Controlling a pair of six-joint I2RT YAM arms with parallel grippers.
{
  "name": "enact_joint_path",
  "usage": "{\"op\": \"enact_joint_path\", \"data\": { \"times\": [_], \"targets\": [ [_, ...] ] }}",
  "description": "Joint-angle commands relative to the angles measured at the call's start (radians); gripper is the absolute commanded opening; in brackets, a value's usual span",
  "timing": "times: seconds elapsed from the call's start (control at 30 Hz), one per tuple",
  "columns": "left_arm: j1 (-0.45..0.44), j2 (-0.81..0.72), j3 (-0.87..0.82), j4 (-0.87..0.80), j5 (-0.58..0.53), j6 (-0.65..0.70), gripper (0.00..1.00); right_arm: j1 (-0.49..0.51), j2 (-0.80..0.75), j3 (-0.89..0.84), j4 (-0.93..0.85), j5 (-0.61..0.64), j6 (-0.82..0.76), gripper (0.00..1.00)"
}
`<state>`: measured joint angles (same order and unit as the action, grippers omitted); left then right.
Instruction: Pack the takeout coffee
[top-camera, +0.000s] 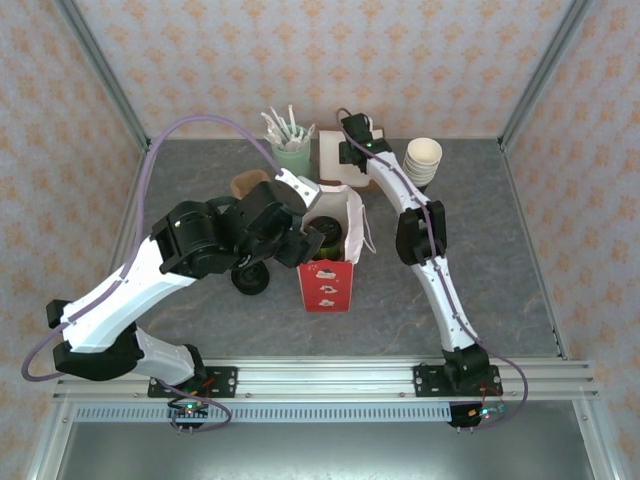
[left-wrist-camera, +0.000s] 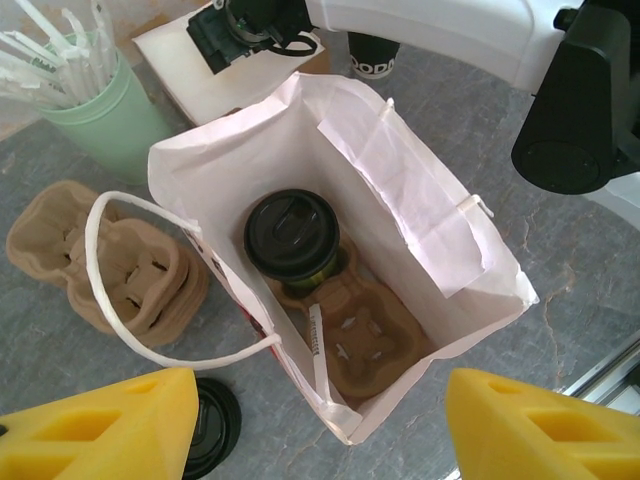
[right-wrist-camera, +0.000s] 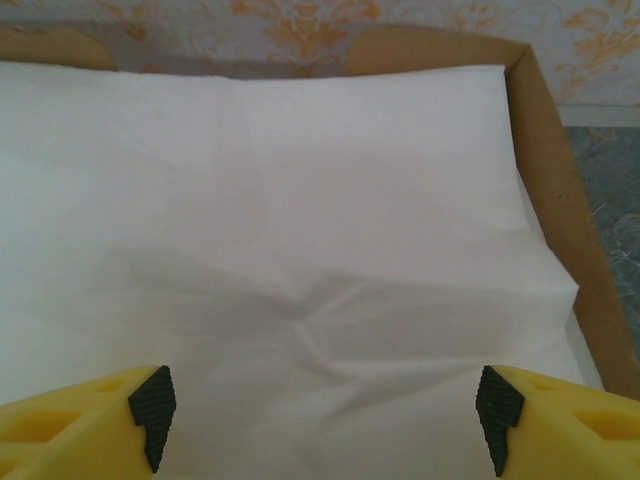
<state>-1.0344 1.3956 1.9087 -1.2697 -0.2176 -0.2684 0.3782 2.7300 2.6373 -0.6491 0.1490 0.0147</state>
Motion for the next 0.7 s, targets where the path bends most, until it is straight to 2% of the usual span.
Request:
{"op": "enact_joint_path", "data": {
  "times": [0.0, 0.37, 0.67],
  "targets": [
    [-0.006, -0.033, -0.007, 0.022, -0.017, -0.031, 0.67, -0.009, 0.030, 0.039, 0.023, 0.004, -0.015, 0.82],
    [-0.006, -0.087, -0.013, 0.048, -0.096, -0.057, 0.66, -0.013, 0.076, 0.057, 0.037, 0.014, -0.010, 0.82],
    [-0.006, -0.112, -0.020, 0.059, -0.122, -0.072, 0.66, -0.015, 0.078, 0.058, 0.050, -0.004, -0.011, 0.78]
  ]
}}
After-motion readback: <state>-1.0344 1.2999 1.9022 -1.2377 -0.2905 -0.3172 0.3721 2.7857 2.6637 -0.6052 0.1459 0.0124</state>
